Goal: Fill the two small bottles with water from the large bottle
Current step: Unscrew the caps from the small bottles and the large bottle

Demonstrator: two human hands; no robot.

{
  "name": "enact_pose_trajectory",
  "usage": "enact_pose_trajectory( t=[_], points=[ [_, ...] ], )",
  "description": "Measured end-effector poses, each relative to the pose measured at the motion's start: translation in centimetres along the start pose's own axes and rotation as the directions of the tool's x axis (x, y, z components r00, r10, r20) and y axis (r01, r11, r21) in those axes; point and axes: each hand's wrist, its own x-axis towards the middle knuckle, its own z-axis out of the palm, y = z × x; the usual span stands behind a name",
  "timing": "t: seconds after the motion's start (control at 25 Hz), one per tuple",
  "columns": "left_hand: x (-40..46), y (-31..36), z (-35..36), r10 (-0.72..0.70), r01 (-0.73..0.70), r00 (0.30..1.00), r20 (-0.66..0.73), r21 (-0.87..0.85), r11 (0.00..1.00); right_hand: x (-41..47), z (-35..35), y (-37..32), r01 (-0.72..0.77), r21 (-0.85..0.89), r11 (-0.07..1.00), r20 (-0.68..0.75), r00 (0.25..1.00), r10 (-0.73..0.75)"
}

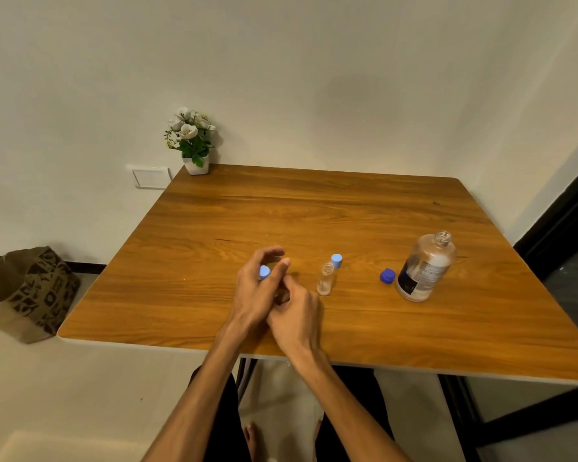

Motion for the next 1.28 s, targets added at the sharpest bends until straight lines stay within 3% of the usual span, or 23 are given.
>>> enact_pose_trajectory(
  t=[0.12,0.24,0.4,0.56,0.72,0.84,0.88,0.96,1.04,1.08,1.16,1.28],
  points=[
    [-1.2,-0.7,-0.1,0.006,0.022,0.991,0.133,-0.207,0.978,0.5,0.0,0.7,-0.025,-0.03,0.999,-0.036,0.999,0.024],
    [-2.0,-1.0,-0.6,0.019,-0.018,1.0,0.001,-0.23,0.973,0.6,0.0,1.0,-0.029,0.003,1.0,-0.048,0.998,0.029],
    [0.7,-0.9,-1.7,0.063,-0.105,0.943,-0.328,-0.114,0.988,0.5,0.0,0.9,-0.02,0.029,0.999,-0.033,0.999,0.021],
    [2.8,-3.0,-2.9,-0.131,0.17,0.965,-0.225,0.163,0.972,0.3,-0.4,0.9,-0.031,0.051,0.998,0.028,0.999,0.03],
    [2.6,-3.8,-3.2,-0.07,0.124,0.987,-0.142,0.414,0.902,-0.6,-2.2,1.4,-0.008,0.088,0.996,0.028,1.0,0.005],
    [1.0,-2.3,-3.5,-0.104,0.158,0.979,-0.174,0.334,0.929,-1.7,-4.7,1.6,0.032,0.147,0.989,-0.023,0.999,-0.029],
    [0.1,-1.6,-3.4,-0.065,0.127,0.973,-0.22,0.282,0.951,-2.0,-5.8,1.8,0.052,0.172,0.984,-0.053,0.998,-0.043],
    [-1.7,-0.1,-2.8,0.199,-0.098,0.92,-0.337,0.294,0.951,-2.4,-8.3,2.5,0.087,0.192,0.978,-0.153,0.987,-0.058],
    [-3.2,2.0,-0.1,0.434,-0.333,0.84,-0.325,0.321,0.887,-2.3,-11.6,4.0,0.075,0.195,0.978,-0.28,0.96,-0.018],
    [-3.7,2.9,1.0,0.48,-0.386,0.827,-0.293,0.324,0.864,-1.9,-12.5,4.4,0.065,0.206,0.976,-0.322,0.947,0.005],
    [-4.1,4.3,3.9,0.399,-0.335,0.891,-0.215,0.283,0.899,-0.9,-14.4,5.6,0.041,0.204,0.978,-0.4,0.915,0.045],
    [-4.1,4.9,8.0,0.141,-0.103,0.981,-0.134,0.257,0.961,0.1,-17.1,7.6,0.004,0.166,0.986,-0.531,0.843,0.086]
  ],
)
